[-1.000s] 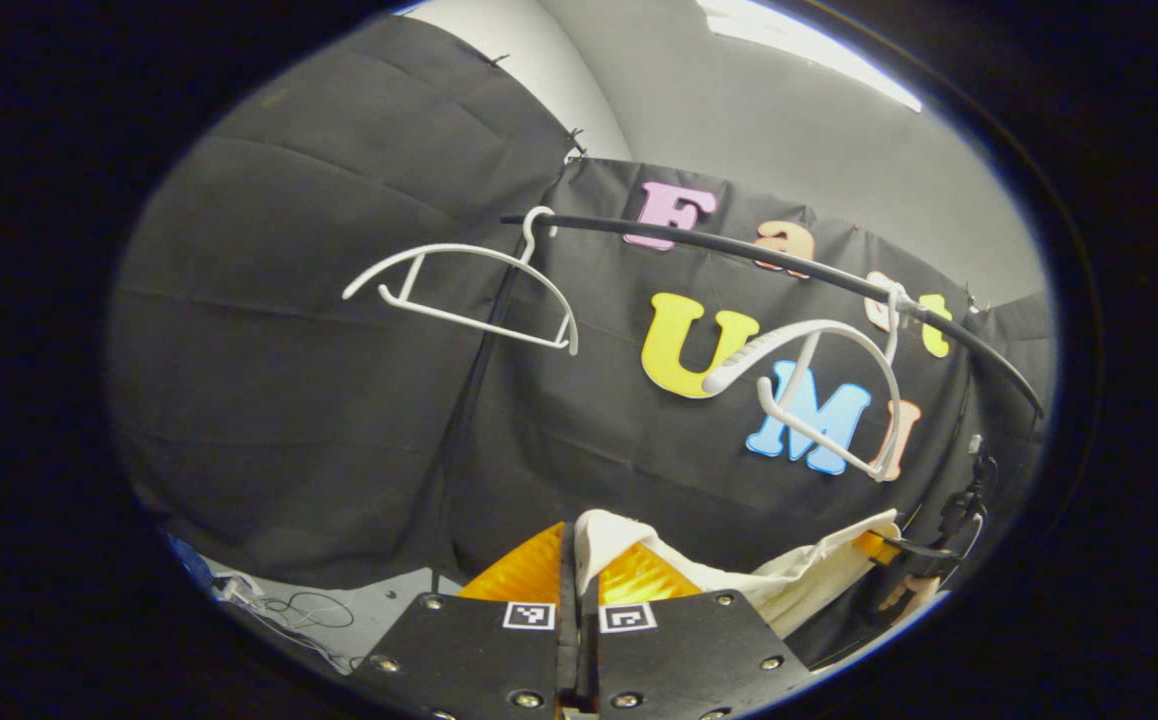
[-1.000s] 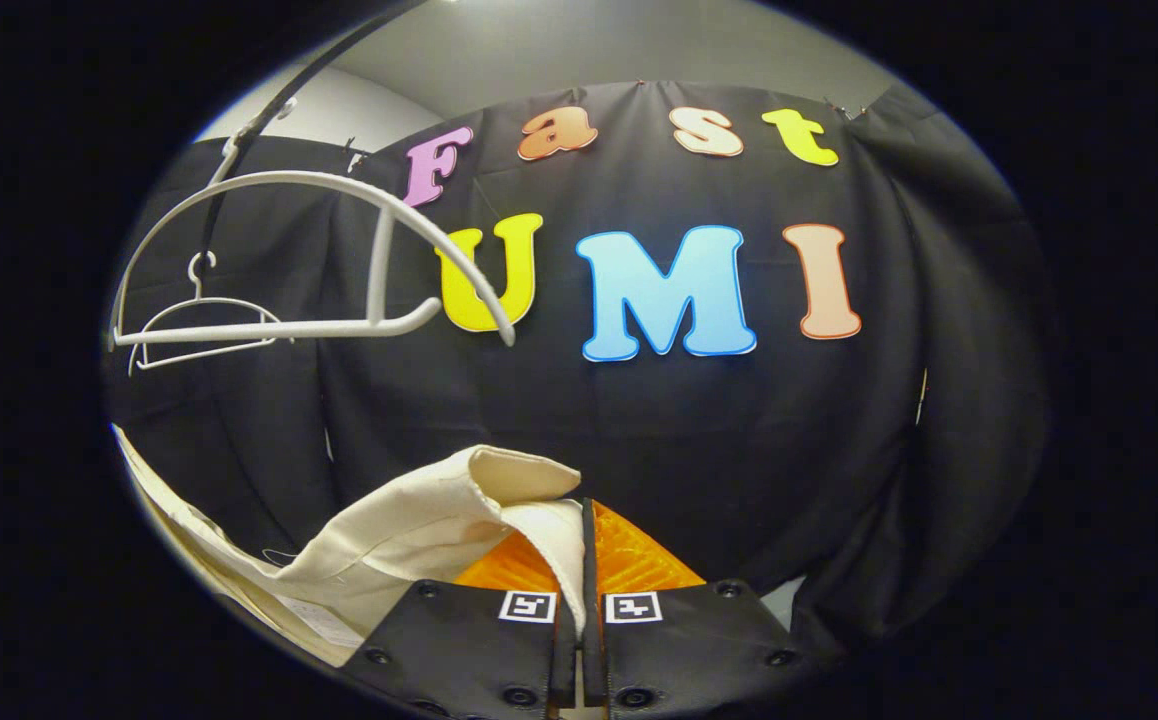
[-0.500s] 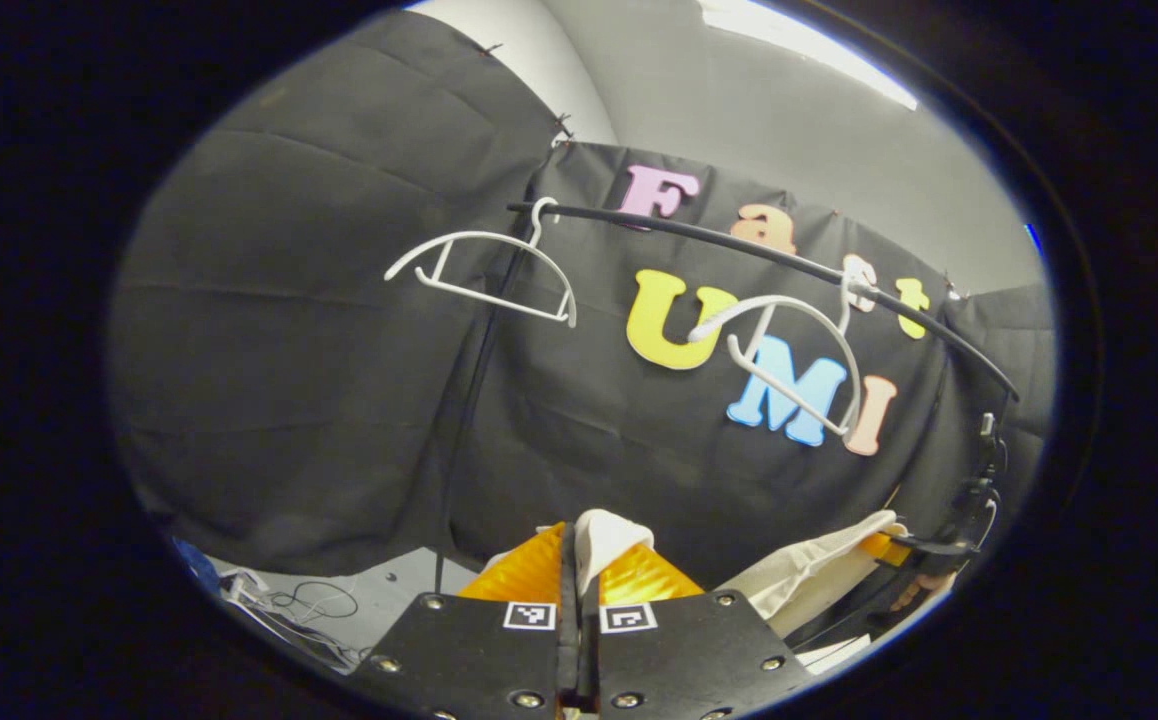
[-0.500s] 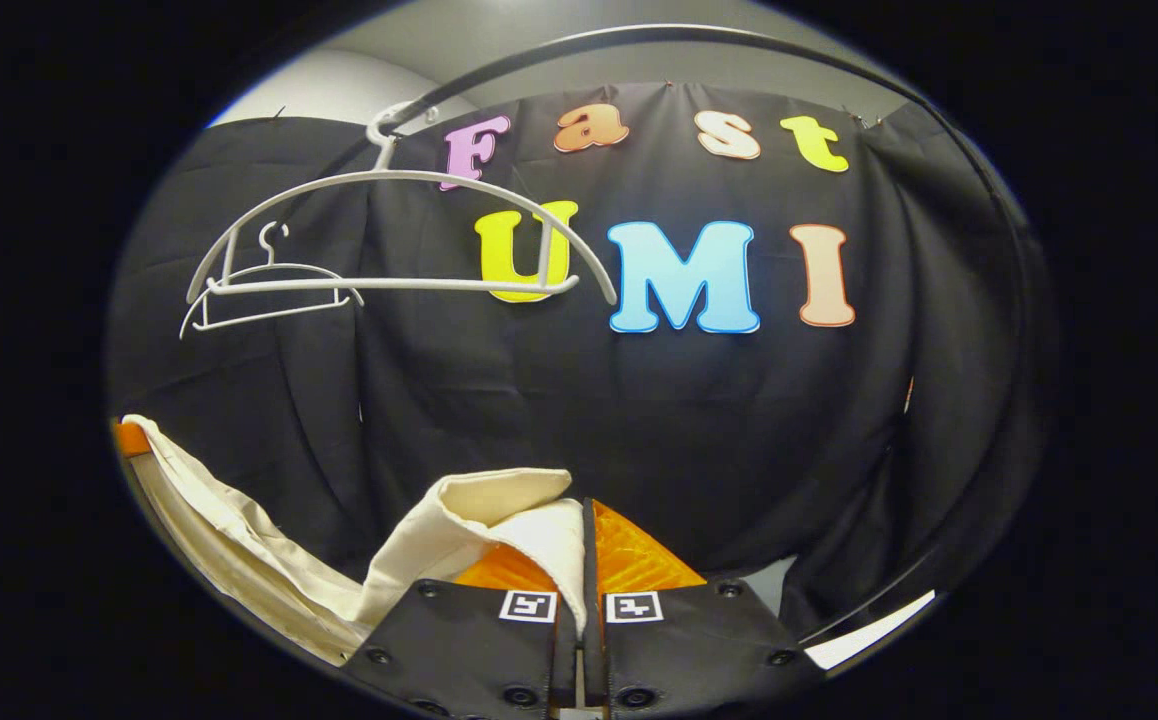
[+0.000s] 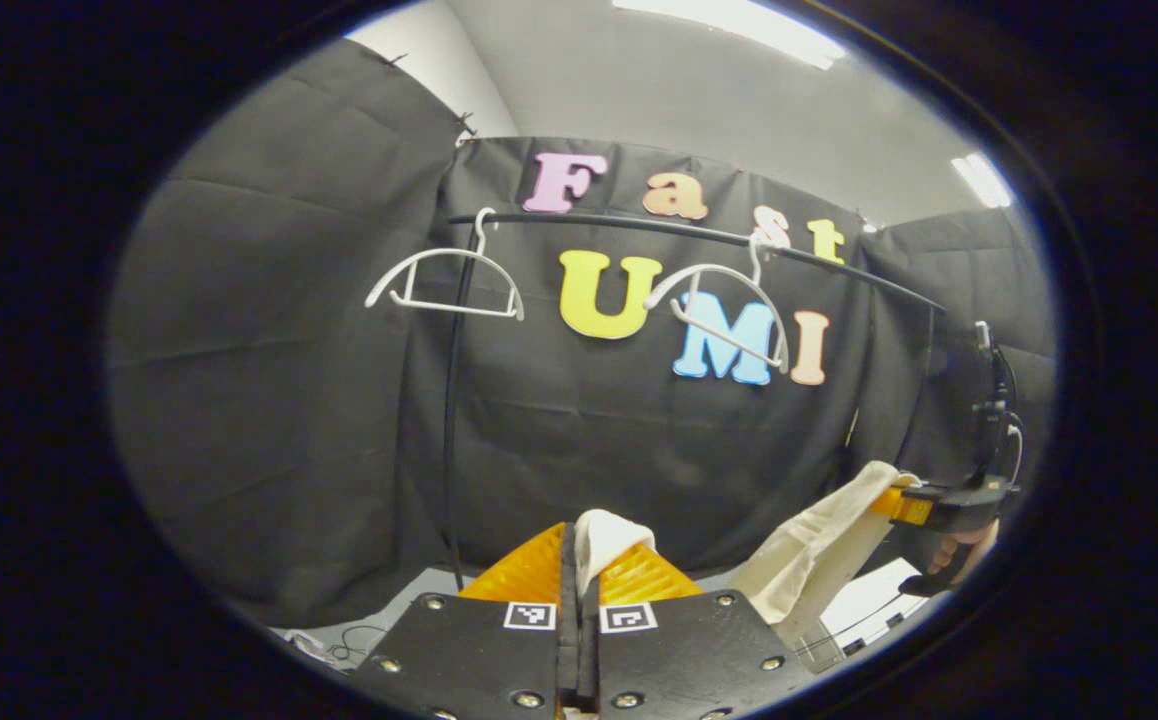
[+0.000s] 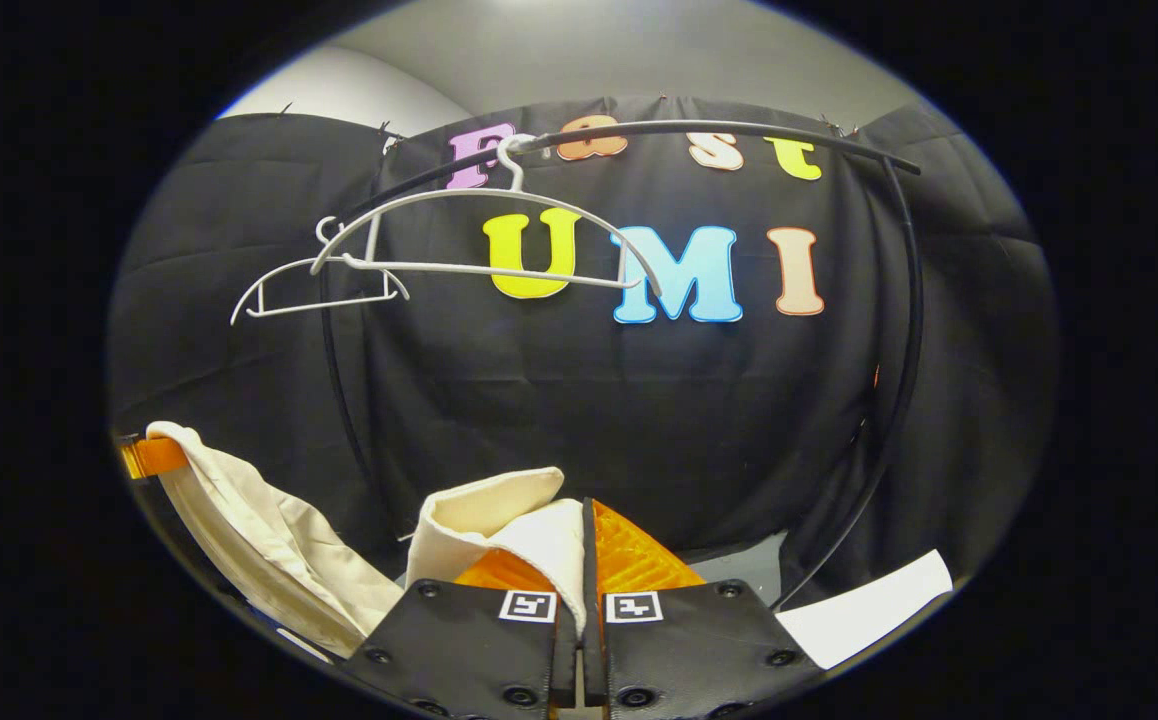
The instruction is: Grasp the clothes on the hanger with both hands and then place them into the laundry hamper below.
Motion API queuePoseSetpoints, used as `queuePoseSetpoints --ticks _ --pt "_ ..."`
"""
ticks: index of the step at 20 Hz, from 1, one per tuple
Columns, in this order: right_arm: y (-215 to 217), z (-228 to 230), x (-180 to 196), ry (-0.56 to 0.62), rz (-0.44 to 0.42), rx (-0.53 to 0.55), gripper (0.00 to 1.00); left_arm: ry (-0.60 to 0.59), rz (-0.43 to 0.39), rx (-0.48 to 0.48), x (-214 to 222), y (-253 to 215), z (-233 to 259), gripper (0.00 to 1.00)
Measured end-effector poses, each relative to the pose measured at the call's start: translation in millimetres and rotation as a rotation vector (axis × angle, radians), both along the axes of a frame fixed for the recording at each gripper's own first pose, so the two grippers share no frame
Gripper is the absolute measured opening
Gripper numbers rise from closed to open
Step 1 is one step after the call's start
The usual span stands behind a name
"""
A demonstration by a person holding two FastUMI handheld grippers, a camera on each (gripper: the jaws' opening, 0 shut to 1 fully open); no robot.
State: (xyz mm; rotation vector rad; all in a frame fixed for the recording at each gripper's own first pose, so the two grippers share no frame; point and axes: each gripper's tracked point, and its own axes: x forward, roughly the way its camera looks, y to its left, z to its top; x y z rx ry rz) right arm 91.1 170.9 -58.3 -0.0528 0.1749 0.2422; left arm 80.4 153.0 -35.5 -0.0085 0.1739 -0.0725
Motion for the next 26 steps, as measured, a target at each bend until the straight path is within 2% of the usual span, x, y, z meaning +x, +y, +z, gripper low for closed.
queuePoseSetpoints --ticks 3,7,12,19,24,26 --pt "21 -5 -19 0.018 0.003 -0.004 0.05 0.042 -0.048 0.030 1 0 -17 0.00" --pt "41 -24 -33 0.081 0.021 -0.022 0.04 0.089 -0.066 0.047 10 4 -45 0.00" --pt "57 -66 -31 0.216 0.027 -0.007 0.04 0.185 -0.044 0.055 12 20 -87 0.01" --pt "73 -141 -18 0.413 0.024 -0.027 0.04 0.298 -0.018 0.044 38 29 -158 0.01" --pt "80 -173 -19 0.492 0.021 -0.048 0.02 0.381 0.005 0.033 51 37 -214 0.01" --pt "84 -189 -21 0.534 0.026 -0.069 0.05 0.410 0.006 0.037 46 40 -230 0.01"
